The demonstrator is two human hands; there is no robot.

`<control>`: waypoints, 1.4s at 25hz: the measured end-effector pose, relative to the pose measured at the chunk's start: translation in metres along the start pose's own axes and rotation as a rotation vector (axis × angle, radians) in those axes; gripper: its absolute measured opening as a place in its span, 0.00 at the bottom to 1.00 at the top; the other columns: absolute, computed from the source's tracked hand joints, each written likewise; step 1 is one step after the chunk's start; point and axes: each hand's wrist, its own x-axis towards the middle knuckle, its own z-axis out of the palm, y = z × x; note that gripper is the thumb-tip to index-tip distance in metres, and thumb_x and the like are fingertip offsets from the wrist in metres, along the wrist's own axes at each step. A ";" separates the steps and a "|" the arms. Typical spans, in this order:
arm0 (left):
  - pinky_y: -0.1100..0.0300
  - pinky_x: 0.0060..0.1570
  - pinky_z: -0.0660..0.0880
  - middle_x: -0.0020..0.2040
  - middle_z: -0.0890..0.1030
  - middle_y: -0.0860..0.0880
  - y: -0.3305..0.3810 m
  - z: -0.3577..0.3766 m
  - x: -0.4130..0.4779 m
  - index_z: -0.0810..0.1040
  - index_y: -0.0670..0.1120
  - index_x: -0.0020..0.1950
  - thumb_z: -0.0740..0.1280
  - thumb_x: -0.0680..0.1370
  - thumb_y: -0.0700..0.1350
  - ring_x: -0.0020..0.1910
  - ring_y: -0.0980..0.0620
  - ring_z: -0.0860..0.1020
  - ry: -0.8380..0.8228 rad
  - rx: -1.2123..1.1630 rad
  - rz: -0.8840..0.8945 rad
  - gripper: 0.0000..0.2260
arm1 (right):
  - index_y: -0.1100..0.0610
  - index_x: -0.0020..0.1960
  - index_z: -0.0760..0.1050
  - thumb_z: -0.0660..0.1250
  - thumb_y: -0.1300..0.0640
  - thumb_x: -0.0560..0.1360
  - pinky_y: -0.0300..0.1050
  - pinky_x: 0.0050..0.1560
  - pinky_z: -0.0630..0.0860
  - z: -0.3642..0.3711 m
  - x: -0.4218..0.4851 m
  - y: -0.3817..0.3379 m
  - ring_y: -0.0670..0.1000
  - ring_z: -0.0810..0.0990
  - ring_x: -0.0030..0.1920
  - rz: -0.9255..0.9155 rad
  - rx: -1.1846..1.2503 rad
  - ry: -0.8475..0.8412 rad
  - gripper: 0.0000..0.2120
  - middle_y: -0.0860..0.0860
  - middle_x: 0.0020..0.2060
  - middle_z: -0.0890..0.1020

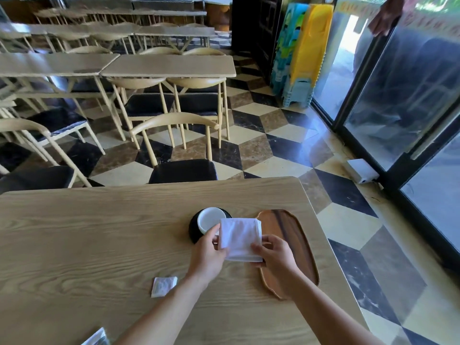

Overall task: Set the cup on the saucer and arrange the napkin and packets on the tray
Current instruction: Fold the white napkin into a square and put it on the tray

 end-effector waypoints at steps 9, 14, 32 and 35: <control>0.56 0.51 0.79 0.51 0.81 0.51 0.015 0.052 0.010 0.70 0.53 0.72 0.71 0.71 0.37 0.47 0.53 0.80 -0.068 0.085 0.020 0.30 | 0.58 0.48 0.81 0.74 0.61 0.72 0.41 0.30 0.79 -0.057 0.005 0.003 0.46 0.85 0.35 0.018 -0.089 0.089 0.05 0.54 0.40 0.86; 0.50 0.55 0.79 0.50 0.80 0.54 0.022 0.077 0.019 0.71 0.52 0.70 0.72 0.71 0.37 0.50 0.52 0.80 -0.083 0.138 0.048 0.29 | 0.57 0.45 0.82 0.72 0.60 0.72 0.52 0.39 0.84 -0.078 0.018 0.007 0.51 0.84 0.40 0.016 -0.120 0.120 0.02 0.56 0.41 0.85; 0.65 0.56 0.65 0.61 0.74 0.47 -0.013 0.156 0.083 0.71 0.47 0.71 0.71 0.75 0.45 0.59 0.50 0.74 -0.045 0.395 -0.029 0.25 | 0.50 0.56 0.77 0.68 0.54 0.72 0.42 0.42 0.71 -0.102 0.114 0.027 0.52 0.81 0.45 0.081 -0.729 0.259 0.13 0.47 0.47 0.84; 0.67 0.55 0.64 0.57 0.67 0.52 -0.017 0.161 0.084 0.73 0.47 0.68 0.72 0.74 0.42 0.55 0.53 0.72 -0.016 0.448 0.066 0.22 | 0.52 0.56 0.77 0.69 0.56 0.72 0.45 0.45 0.75 -0.103 0.124 0.032 0.53 0.82 0.47 0.045 -0.779 0.249 0.13 0.49 0.47 0.84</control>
